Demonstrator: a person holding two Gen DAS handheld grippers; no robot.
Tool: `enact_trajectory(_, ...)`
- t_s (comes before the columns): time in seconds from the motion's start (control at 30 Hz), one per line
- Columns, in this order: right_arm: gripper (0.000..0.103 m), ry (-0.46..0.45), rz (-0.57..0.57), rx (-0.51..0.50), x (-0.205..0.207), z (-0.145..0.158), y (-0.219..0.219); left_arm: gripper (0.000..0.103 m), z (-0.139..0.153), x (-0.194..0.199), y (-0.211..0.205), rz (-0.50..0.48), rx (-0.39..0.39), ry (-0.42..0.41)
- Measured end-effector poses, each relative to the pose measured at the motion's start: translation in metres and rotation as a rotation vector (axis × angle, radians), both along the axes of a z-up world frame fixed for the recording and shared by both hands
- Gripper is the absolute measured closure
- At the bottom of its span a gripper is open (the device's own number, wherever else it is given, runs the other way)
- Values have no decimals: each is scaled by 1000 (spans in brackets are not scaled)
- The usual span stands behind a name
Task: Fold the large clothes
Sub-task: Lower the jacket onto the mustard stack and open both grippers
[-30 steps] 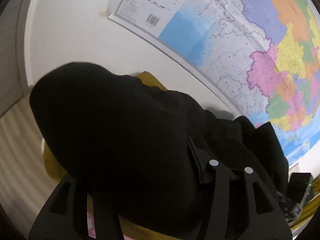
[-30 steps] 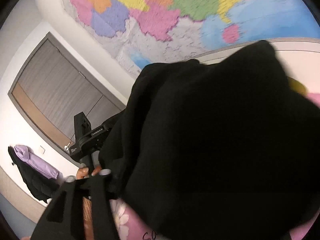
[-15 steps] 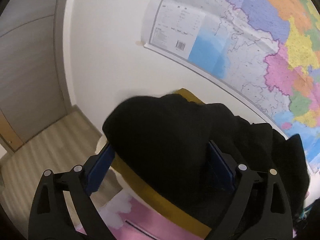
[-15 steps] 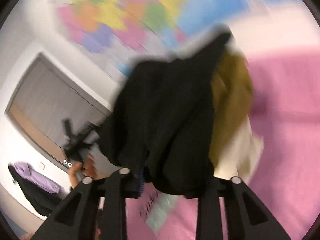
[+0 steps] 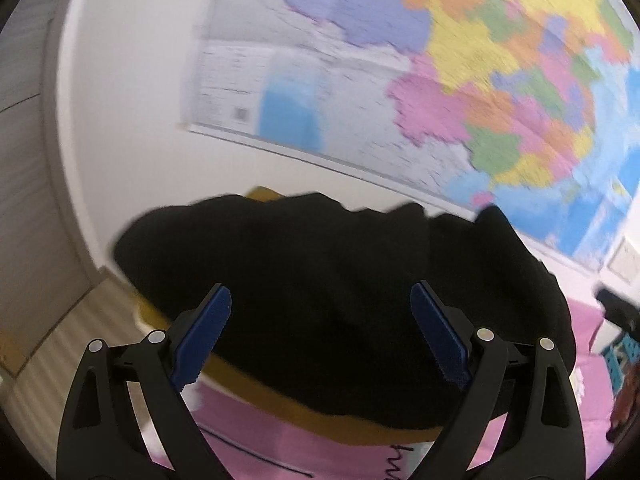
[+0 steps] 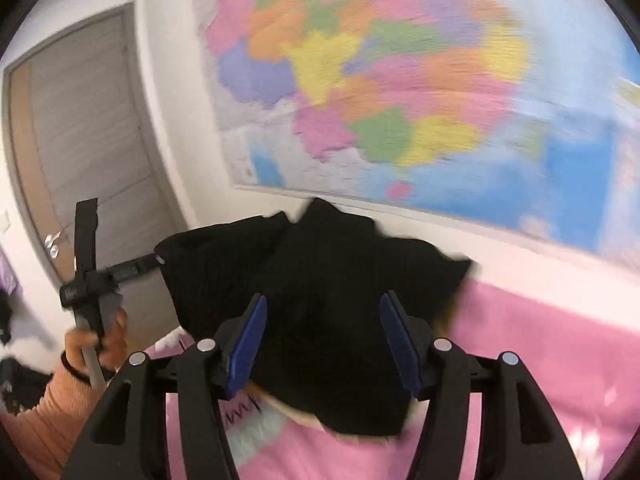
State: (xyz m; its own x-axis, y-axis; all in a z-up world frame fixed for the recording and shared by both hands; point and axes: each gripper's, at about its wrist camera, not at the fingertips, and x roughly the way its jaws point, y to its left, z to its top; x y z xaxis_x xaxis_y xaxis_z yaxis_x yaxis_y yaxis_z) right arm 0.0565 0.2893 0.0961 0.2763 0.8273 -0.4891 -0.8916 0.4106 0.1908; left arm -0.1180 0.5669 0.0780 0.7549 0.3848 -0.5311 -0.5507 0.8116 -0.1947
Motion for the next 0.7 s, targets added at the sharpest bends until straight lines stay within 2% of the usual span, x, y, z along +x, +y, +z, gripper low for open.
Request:
enact_trajectory(0.1, 50, -13, 6, -94, 21, -7, 65, 12, -15, 30, 0, -25, -40, 43)
enact_trajectory(0.13, 59, 13, 6, -134, 35, -15, 86, 11, -18, 38, 0, -5, -18, 64)
enact_trajectory(0.23, 85, 110, -52, -149, 73, -35, 110, 15, -26, 56, 10, 59, 5, 98)
enact_trajectory(0.3, 86, 212, -85, -112, 95, -43, 110, 20, -27, 64, 21, 92, 0, 101)
enact_trajectory(0.33, 86, 238, -88, -114, 100, -46, 112, 20, -27, 65, 23, 107, 6, 105)
enact_trajectory(0.37, 84, 223, -83, -136, 96, -49, 115, 20, -27, 71, 28, 139, 20, 116)
enact_trajectory(0.4, 77, 183, -53, -195, 89, -51, 122, 19, -27, 73, 29, 152, 23, 123)
enact_trajectory(0.47, 70, 143, -43, -199, 78, -44, 113, 17, -26, 74, 31, 168, 9, 127)
enact_trajectory(0.53, 48, 143, -42, -142, 72, -34, 96, 18, -23, 68, 27, 159, 2, 110)
enact_trajectory(0.57, 46, 111, -64, -116, 65, -25, 82, 16, -21, 64, 26, 153, -8, 98)
enact_trajectory(0.63, 45, 59, -36, -68, 49, -16, 63, 11, -18, 56, 21, 141, -18, 71)
enact_trajectory(0.7, 45, 12, -19, -49, 31, -14, 47, 6, -12, 45, 8, 139, 15, 53)
